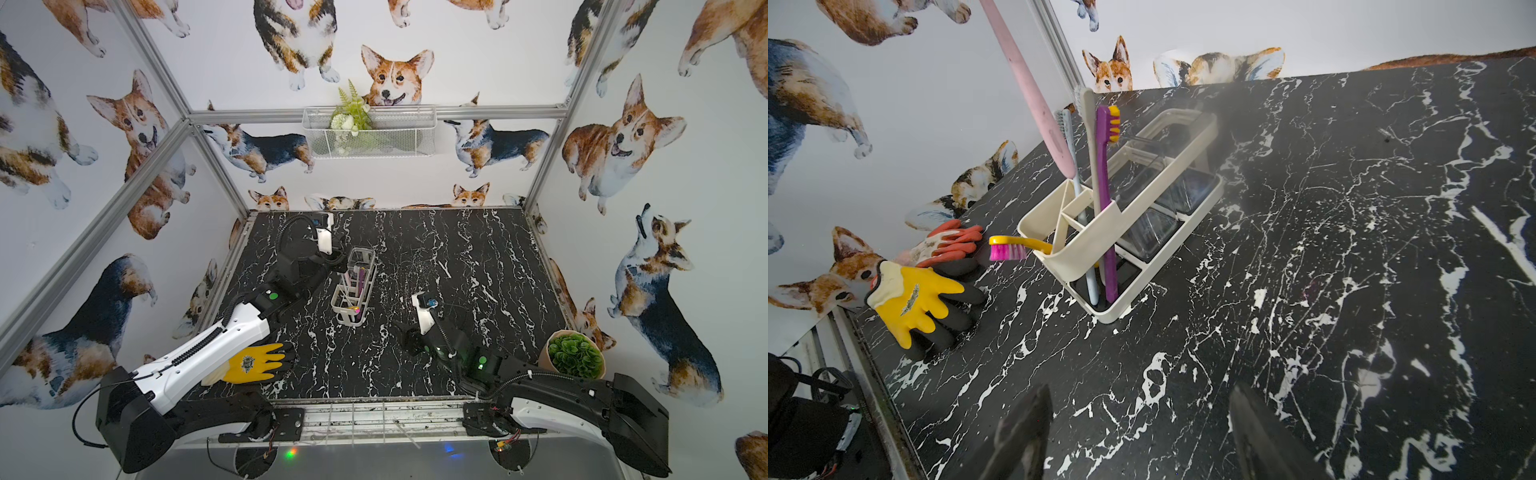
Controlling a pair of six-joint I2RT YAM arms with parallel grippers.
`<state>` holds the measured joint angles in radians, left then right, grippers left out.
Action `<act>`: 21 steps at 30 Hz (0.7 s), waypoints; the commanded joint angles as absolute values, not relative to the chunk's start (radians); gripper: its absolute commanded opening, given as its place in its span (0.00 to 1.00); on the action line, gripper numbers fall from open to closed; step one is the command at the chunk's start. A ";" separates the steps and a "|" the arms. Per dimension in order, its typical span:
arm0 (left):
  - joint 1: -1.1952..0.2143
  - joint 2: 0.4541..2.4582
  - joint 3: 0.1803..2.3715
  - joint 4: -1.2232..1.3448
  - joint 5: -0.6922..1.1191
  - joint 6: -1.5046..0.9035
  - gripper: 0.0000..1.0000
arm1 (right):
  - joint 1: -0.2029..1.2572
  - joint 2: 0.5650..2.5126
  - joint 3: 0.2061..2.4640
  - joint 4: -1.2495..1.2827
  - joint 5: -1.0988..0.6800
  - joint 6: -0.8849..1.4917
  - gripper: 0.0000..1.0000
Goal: Place the toothbrush into the toothbrush holder
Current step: Place the toothbrush in the toothbrush holder.
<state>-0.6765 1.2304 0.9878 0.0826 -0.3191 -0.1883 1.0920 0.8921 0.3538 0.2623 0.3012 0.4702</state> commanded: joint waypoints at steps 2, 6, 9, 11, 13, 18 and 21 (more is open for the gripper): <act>-0.677 1.254 0.960 0.124 -0.322 -0.189 0.00 | 1.092 0.883 0.354 0.290 0.313 0.474 0.70; -0.677 1.287 0.941 0.147 -0.313 -0.197 0.00 | 1.092 0.886 0.354 0.292 0.314 0.474 0.70; -0.677 1.306 0.913 0.190 -0.302 -0.212 0.00 | 1.092 0.891 0.353 0.297 0.315 0.475 0.70; -0.677 1.321 0.892 0.221 -0.303 -0.215 0.00 | 1.092 0.893 0.351 0.299 0.313 0.476 0.70; -0.677 1.331 0.873 0.250 -0.302 -0.223 0.00 | 1.092 0.891 0.349 0.300 0.314 0.477 0.70; -0.679 1.345 0.797 0.304 -0.301 -0.257 0.00 | 1.091 0.881 0.344 0.293 0.319 0.474 0.70; -0.681 1.351 0.770 0.320 -0.308 -0.270 0.00 | 1.092 0.875 0.339 0.293 0.322 0.475 0.70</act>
<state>-0.6792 1.3464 0.7910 0.2417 -0.3042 -0.2466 1.0920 0.8806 0.3435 0.2634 0.3069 0.4706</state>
